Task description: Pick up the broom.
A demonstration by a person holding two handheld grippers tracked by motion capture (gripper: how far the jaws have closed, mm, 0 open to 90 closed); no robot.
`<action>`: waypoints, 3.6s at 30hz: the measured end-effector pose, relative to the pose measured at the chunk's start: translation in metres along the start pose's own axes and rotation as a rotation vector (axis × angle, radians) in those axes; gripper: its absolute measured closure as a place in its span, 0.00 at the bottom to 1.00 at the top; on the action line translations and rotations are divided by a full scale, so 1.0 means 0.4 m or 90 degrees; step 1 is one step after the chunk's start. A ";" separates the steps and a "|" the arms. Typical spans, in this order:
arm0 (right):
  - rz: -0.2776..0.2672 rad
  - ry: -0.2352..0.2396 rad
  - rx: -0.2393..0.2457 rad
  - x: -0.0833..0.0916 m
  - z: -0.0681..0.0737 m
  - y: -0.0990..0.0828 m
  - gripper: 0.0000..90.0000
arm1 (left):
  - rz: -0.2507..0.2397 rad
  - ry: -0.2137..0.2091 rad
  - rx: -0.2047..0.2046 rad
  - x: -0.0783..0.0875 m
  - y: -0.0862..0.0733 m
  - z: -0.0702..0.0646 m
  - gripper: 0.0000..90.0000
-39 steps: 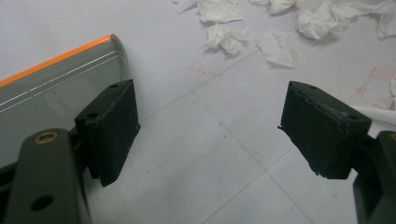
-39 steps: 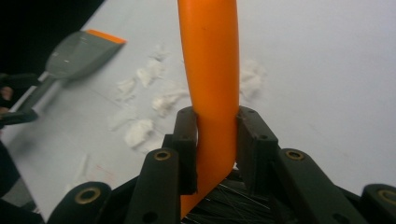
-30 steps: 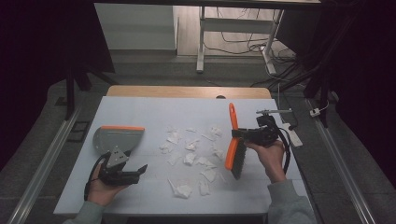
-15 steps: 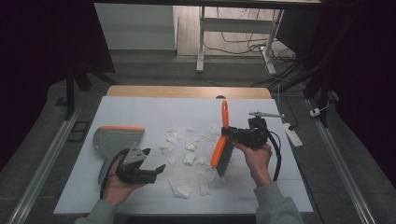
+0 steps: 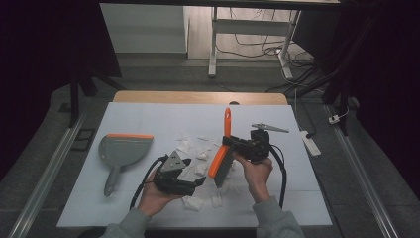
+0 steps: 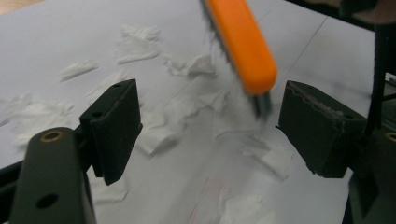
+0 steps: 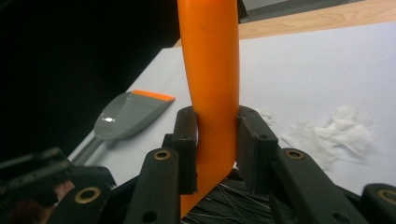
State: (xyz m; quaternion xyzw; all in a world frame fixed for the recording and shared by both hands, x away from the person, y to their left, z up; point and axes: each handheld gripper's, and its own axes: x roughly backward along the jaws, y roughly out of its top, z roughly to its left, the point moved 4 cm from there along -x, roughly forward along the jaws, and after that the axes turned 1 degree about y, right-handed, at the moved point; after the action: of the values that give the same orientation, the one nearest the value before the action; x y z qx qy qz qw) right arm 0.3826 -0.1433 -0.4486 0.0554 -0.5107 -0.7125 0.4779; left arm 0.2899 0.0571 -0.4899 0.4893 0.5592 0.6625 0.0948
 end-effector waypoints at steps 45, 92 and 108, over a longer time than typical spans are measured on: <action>-0.040 0.013 0.012 -0.037 0.048 -0.050 0.65 | 0.018 0.026 0.040 -0.070 -0.030 0.056 0.87; 0.438 0.022 0.604 -0.016 0.095 -0.075 0.66 | 0.227 -0.117 -0.215 -0.065 0.069 0.025 0.88; 0.386 0.050 0.595 0.047 0.061 -0.093 0.78 | 0.163 -0.039 -0.180 -0.037 0.094 0.033 0.42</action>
State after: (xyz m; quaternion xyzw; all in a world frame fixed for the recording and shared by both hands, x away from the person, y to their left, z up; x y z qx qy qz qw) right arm 0.3353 -0.1398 -0.4584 0.1384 -0.7473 -0.2382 0.6047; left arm 0.3234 0.0423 -0.4680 0.5582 0.3903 0.7261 0.0943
